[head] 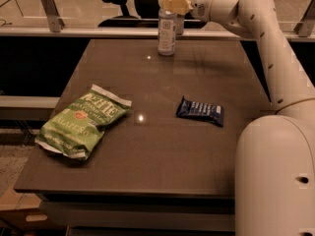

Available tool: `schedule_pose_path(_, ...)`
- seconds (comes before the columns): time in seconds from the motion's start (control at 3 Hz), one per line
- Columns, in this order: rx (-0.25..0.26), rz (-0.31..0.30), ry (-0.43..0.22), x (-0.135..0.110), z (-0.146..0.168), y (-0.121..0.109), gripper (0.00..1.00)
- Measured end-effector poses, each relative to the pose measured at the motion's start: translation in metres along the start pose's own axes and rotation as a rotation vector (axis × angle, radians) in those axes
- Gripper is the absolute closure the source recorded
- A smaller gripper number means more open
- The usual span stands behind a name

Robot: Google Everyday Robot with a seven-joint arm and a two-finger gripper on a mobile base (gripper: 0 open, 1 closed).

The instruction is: Move blue plastic bottle near rxbar blueberry

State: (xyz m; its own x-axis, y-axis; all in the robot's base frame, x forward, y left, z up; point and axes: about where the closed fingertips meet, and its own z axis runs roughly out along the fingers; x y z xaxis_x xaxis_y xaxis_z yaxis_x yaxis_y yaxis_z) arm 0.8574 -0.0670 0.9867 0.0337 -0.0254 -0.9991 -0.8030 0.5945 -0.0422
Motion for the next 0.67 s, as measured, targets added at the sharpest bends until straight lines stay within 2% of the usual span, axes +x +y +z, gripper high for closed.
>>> schedule_pose_path(0.67,-0.010,0.003,0.001,0.0020,0.0064,0.0040,0.87)
